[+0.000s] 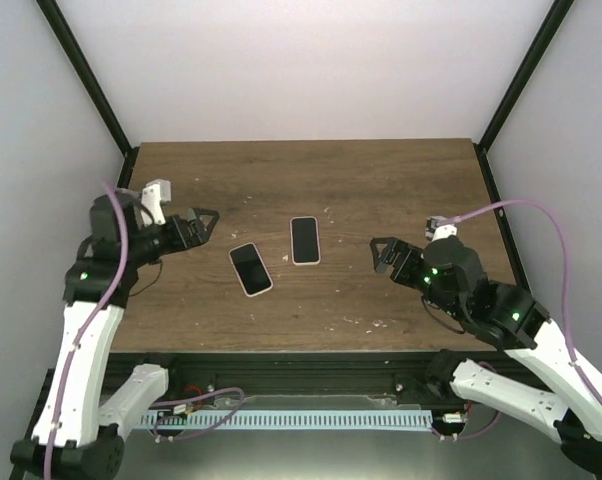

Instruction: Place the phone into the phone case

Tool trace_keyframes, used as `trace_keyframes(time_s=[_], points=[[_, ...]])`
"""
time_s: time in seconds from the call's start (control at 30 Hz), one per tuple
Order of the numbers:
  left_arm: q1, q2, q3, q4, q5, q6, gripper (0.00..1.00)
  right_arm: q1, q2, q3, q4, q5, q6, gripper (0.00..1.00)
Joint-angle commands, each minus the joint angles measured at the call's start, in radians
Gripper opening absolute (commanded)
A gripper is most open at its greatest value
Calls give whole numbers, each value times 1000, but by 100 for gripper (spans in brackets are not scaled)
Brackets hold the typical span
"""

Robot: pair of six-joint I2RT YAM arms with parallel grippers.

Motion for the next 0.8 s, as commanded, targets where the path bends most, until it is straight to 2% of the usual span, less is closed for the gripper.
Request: trace_keyframes(time_s=[0.0, 0.17, 0.77], points=[[1, -100, 50, -14, 149, 31, 100, 0, -8, 101, -91, 79, -17, 100], [1, -184, 26, 87, 319, -23, 100, 0, -20, 138, -80, 51, -80, 100], [-9, -261, -66, 151, 431, -78, 100, 0, -88, 95, -40, 29, -64, 100]])
